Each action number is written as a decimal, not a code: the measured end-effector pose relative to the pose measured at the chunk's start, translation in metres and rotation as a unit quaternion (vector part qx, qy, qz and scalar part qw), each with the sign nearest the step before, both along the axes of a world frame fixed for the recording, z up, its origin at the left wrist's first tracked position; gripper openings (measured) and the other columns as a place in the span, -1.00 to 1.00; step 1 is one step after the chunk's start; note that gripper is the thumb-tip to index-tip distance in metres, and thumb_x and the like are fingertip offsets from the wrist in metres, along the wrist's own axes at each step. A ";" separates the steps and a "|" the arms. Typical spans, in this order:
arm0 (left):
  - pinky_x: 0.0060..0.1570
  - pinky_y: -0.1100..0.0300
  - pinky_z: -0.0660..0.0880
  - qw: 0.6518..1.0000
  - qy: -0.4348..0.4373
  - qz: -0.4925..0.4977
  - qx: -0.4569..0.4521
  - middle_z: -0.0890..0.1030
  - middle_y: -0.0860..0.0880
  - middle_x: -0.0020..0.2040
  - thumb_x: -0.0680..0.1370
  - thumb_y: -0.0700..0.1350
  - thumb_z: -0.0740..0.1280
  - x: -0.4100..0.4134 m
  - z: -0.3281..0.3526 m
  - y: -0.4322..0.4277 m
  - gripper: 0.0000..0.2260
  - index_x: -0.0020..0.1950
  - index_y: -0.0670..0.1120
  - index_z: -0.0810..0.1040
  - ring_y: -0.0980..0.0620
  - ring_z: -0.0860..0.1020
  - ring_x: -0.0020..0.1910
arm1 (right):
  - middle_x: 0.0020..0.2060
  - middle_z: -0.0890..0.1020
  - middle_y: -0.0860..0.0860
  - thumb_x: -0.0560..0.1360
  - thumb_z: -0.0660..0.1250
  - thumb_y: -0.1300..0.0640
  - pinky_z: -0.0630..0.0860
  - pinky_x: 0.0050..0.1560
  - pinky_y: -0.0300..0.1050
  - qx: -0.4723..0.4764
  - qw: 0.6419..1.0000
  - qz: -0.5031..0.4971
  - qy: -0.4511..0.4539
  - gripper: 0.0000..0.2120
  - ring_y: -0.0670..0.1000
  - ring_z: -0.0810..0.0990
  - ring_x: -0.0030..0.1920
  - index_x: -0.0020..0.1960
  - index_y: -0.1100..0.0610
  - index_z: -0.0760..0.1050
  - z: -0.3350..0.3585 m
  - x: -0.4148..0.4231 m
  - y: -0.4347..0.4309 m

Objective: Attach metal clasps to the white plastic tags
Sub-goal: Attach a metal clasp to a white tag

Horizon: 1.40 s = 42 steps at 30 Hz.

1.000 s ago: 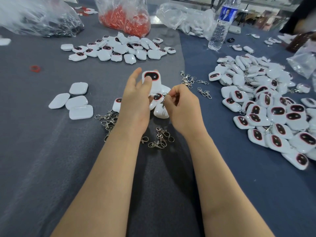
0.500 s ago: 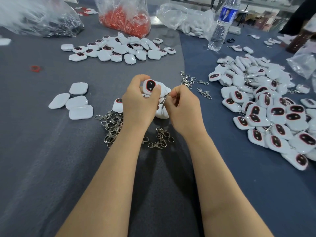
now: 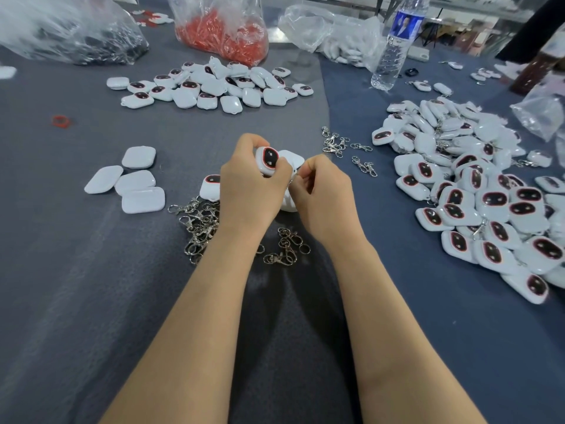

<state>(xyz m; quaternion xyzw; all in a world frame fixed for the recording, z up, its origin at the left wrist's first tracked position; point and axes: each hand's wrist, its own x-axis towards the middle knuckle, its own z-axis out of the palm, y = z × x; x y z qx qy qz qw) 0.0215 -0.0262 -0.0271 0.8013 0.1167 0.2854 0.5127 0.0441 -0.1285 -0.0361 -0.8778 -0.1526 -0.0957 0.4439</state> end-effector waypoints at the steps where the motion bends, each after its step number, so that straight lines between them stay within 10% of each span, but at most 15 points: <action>1: -0.36 0.50 0.36 1.000 -0.002 0.002 0.002 0.48 0.14 -0.32 0.47 -0.18 0.34 0.000 0.000 0.000 -0.87 -0.06 -0.06 0.42 0.24 0.48 -0.34 | -0.22 0.48 0.04 0.52 0.24 0.25 0.30 -0.31 -0.27 0.000 1.000 -0.002 0.001 -0.91 -0.06 0.37 -0.27 -0.15 0.14 0.36 0.000 0.000 0.000; 19: -0.12 0.06 0.48 0.997 0.003 0.005 0.075 0.55 -0.03 -0.20 0.49 -0.17 0.32 -0.004 0.003 -0.003 -0.85 0.04 -0.13 0.46 -0.09 0.55 -0.14 | -0.37 0.42 -0.08 0.51 0.27 0.20 0.31 -0.36 -0.31 -0.037 0.999 -0.011 0.006 -0.76 -0.11 0.34 -0.37 -0.28 0.04 0.29 -0.005 0.004 0.003; 42: -0.18 0.14 0.45 0.999 0.027 -0.005 0.039 0.51 0.01 -0.28 0.47 -0.20 0.31 -0.005 0.001 0.001 -0.87 -0.01 -0.09 0.43 -0.08 0.54 -0.19 | -0.34 0.41 -0.05 0.47 0.24 0.27 0.20 -0.33 -0.15 -0.001 1.000 -0.028 0.004 -0.91 0.01 0.37 -0.23 -0.18 0.15 0.35 -0.005 0.004 0.000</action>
